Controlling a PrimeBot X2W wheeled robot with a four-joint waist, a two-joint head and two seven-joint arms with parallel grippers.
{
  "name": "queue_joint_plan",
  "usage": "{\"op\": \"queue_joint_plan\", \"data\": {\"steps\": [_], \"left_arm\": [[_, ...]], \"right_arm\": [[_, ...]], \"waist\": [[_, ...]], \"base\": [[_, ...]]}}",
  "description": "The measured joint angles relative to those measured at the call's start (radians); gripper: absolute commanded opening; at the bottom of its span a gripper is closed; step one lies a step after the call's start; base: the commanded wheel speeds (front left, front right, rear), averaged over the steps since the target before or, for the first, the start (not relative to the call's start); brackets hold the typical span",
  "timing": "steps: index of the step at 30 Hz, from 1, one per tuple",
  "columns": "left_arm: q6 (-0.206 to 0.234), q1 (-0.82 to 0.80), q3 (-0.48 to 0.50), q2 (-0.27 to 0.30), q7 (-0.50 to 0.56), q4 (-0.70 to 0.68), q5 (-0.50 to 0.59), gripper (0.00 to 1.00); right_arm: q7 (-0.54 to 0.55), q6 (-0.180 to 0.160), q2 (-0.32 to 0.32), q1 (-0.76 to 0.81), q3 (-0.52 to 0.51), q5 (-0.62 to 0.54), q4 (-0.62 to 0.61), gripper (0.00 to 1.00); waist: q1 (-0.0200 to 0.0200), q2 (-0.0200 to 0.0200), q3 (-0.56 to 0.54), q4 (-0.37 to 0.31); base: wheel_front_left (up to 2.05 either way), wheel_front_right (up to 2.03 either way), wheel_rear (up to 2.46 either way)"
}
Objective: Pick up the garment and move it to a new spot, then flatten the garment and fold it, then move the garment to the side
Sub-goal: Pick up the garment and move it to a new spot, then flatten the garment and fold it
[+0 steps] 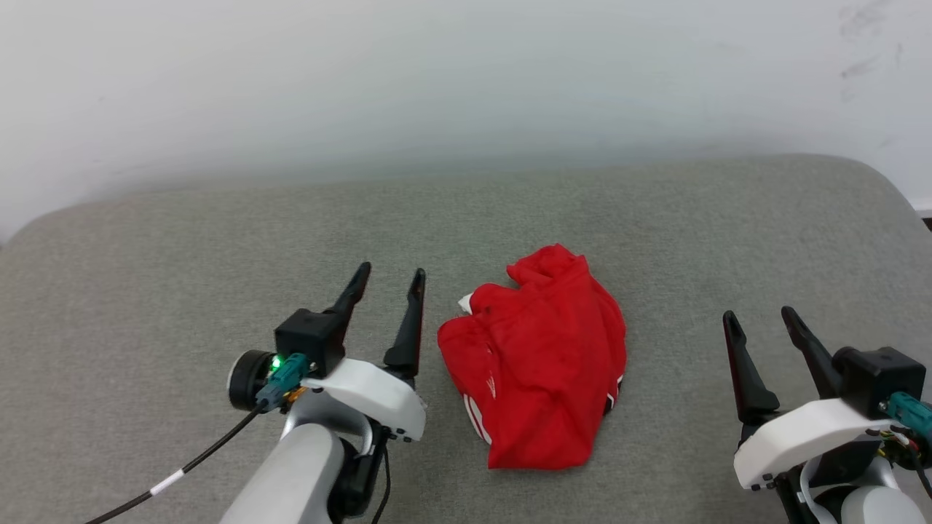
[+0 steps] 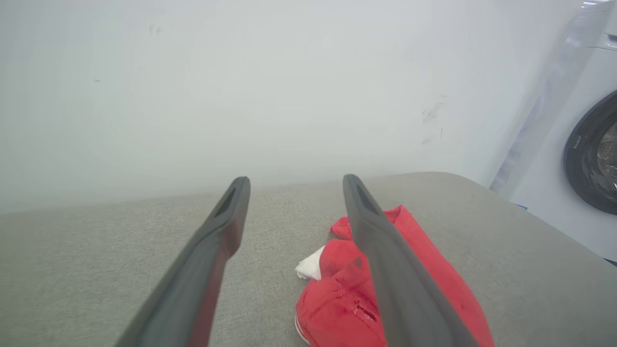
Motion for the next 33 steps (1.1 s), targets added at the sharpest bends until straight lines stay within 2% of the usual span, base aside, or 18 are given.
{"op": "queue_joint_plan", "data": {"steps": [6, 10, 15, 27, 33], "left_arm": [[0.086, 0.092, 0.093, 0.085, -0.005, -0.087, -0.008, 1.00], [0.118, 0.168, 0.126, 0.128, 0.003, -0.126, -0.020, 1.00], [0.133, 0.225, 0.134, 0.150, 0.016, -0.166, -0.027, 1.00], [0.135, 0.230, 0.117, 0.152, 0.043, -0.203, -0.037, 1.00], [0.132, 0.224, 0.103, 0.145, 0.043, -0.212, -0.039, 1.00]], "right_arm": [[0.004, 0.000, 0.000, 0.023, -0.014, 0.000, -0.004, 1.00], [0.005, 0.000, 0.000, 0.039, -0.015, 0.000, -0.006, 1.00], [0.011, 0.000, 0.000, 0.054, -0.013, 0.003, -0.003, 1.00], [0.023, 0.000, 0.000, 0.057, -0.011, 0.021, 0.003, 1.00], [0.096, 0.000, 0.000, 0.052, -0.051, 0.079, 0.021, 1.00]], "waist": [[0.0000, 0.0000, -0.028, 0.044], [0.0000, 0.0000, -0.039, 0.059], [0.0000, 0.0000, -0.042, 0.064], [0.0000, 0.0000, -0.044, 0.050], [0.0000, 0.0000, -0.032, 0.061]], "base": [[0.00, 0.00, 0.00], [0.00, 0.00, 0.00], [0.00, 0.00, 0.00], [0.00, 0.00, 0.00], [0.00, 0.00, 0.00]]}}
